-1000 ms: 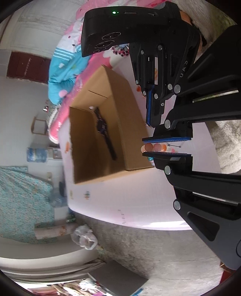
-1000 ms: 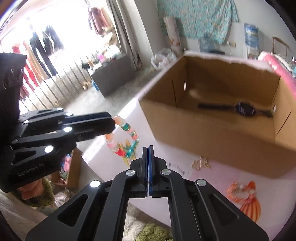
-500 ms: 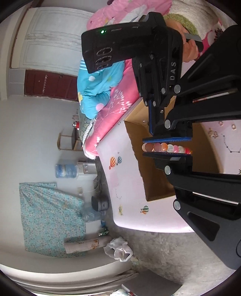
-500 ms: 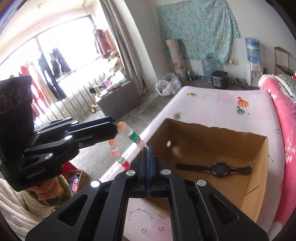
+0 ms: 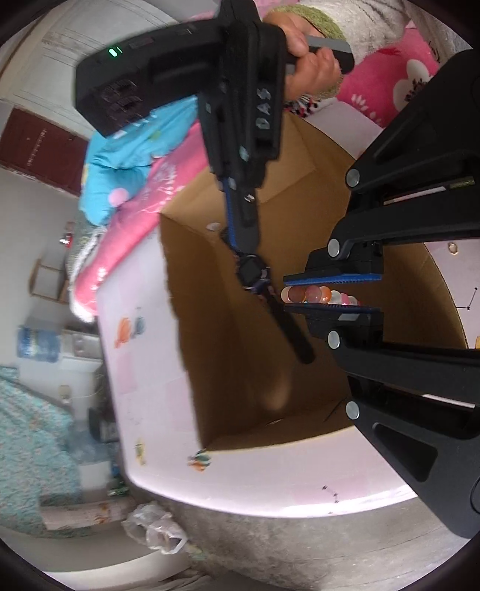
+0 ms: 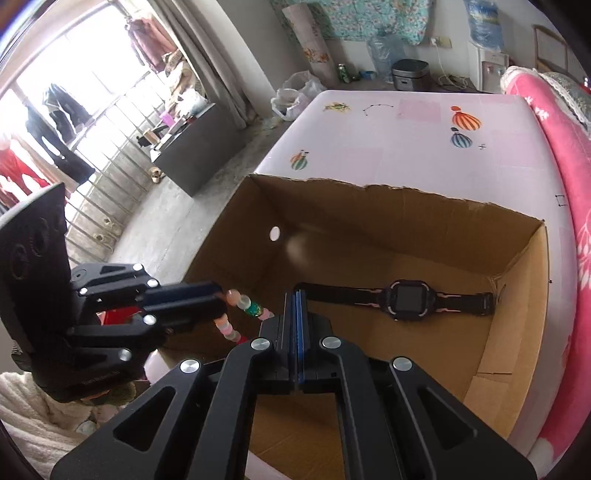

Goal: Organize jewelry
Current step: 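Lift the bead bracelet with the left tool and lower it into the box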

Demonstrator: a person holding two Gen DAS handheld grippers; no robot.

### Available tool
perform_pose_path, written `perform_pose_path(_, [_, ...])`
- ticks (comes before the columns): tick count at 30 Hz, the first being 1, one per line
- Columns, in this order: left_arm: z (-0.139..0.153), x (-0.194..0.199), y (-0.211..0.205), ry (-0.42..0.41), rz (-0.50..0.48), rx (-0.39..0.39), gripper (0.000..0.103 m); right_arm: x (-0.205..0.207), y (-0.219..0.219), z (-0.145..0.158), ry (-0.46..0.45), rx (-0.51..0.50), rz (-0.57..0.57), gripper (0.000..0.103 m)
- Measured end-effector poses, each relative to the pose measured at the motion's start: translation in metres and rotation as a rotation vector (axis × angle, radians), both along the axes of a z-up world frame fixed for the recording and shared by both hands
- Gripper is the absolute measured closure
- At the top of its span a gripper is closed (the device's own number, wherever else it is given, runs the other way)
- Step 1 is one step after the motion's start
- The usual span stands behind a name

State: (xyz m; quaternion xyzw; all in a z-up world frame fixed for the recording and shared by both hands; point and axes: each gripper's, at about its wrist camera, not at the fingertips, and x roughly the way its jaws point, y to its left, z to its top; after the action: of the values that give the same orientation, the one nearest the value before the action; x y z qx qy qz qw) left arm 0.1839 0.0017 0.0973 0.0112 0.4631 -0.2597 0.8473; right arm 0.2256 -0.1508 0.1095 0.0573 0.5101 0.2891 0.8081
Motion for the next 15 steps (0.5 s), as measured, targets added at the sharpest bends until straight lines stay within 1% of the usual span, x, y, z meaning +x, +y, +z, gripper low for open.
perform_pose_path(3, [-0.018,0.005,-0.009,0.058,-0.026,0.044,0.095,-0.002,-0.006,-0.003,-0.014,0.004,-0.018,0.102])
perform_pose_path(6, [-0.028,0.012,-0.012,0.094,-0.031,0.093,0.095,-0.005,-0.015,-0.001,-0.028,0.011,-0.036,0.102])
perform_pose_path(9, [-0.033,0.020,-0.015,0.091,-0.002,0.174,0.094,-0.009,-0.021,-0.002,-0.037,0.007,-0.048,0.102])
perform_pose_path(12, [-0.036,0.023,-0.009,0.142,0.011,0.191,0.094,-0.010,-0.029,-0.006,-0.034,0.010,-0.057,0.102])
perform_pose_path(13, [-0.036,0.022,-0.008,0.147,0.015,0.203,0.093,-0.010,-0.032,-0.007,-0.030,0.014,-0.061,0.102])
perform_pose_path(14, [-0.036,0.021,-0.008,0.146,0.020,0.218,0.088,-0.010,-0.034,-0.009,-0.026,0.018,-0.065,0.102])
perform_pose_path(15, [-0.035,0.020,-0.007,0.142,0.026,0.230,0.085,-0.009,-0.037,-0.009,-0.024,0.022,-0.070,0.102])
